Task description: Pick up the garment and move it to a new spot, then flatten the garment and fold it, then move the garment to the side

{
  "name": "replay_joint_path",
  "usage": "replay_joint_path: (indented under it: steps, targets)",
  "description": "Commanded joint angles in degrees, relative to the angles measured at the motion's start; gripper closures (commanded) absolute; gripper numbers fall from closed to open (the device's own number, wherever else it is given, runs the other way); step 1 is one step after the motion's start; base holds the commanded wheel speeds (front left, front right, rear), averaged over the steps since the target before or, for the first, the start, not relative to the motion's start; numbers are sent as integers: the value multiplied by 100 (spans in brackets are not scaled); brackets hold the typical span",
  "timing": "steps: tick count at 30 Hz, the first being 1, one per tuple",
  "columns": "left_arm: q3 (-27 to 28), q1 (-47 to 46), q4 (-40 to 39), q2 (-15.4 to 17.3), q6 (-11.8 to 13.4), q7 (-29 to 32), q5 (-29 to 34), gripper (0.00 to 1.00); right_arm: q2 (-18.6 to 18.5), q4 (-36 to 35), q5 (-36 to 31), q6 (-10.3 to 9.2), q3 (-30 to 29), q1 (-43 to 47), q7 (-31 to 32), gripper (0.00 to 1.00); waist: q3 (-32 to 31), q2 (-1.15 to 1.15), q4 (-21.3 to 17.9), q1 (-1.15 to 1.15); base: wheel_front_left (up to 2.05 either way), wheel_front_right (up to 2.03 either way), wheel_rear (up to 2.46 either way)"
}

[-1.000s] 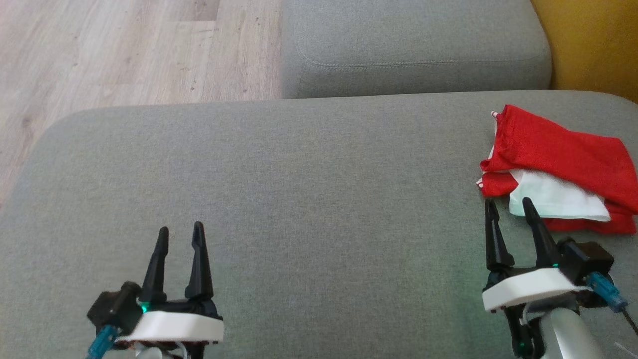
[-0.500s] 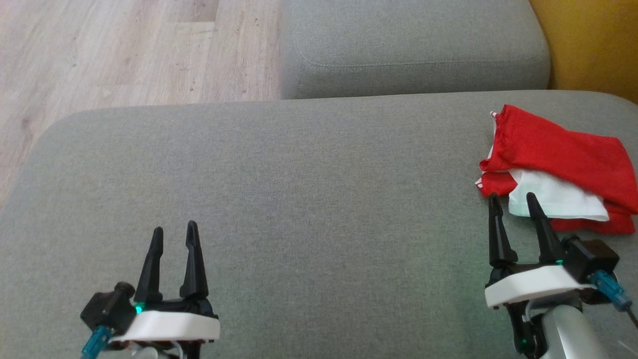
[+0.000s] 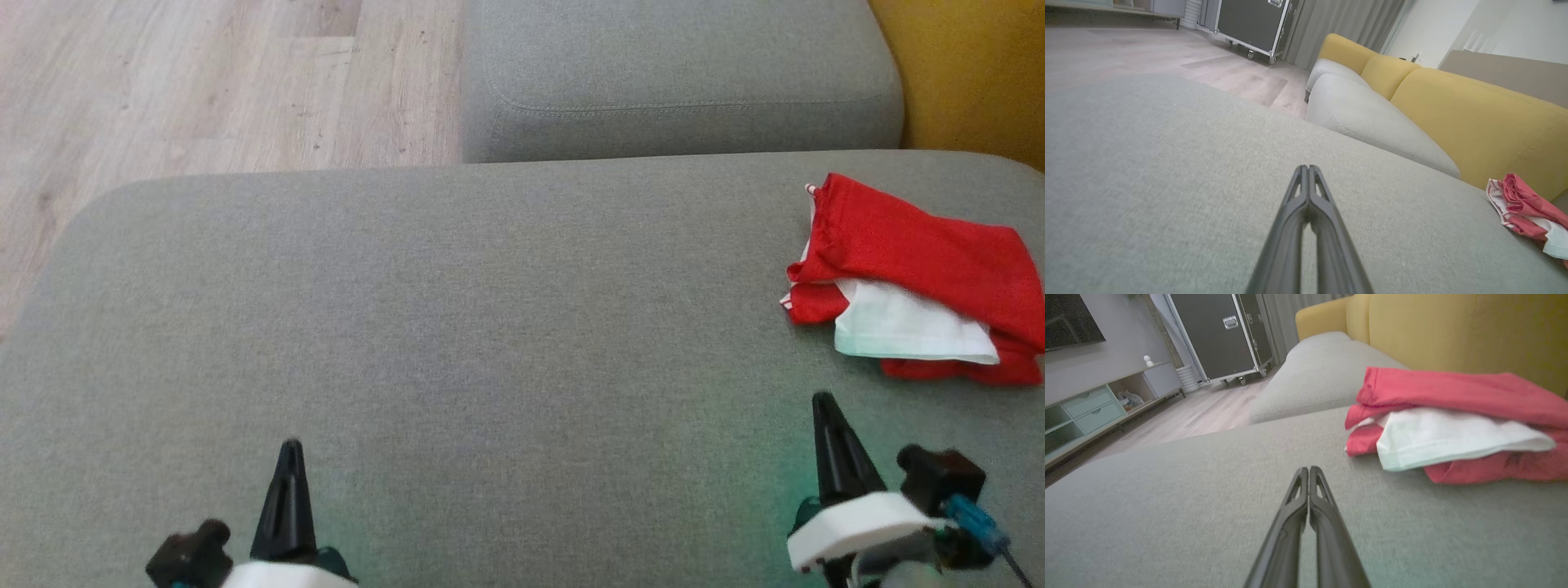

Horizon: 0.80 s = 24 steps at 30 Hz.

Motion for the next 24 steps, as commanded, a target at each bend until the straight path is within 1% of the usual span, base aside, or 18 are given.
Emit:
replay_joint_path:
  steps: [1,24]
  targets:
    - [35,-137,-133,-1,-2,35,-120,100,-4,-134,145,0,-31,-152,46,100,3,0,-6,0,0,0,0]
    - [273,-251,-223,3,-21,406,-1281,100,-10,-314,1560,-1,-156,-192,398,100,43,0,-70,0,0,0,0]
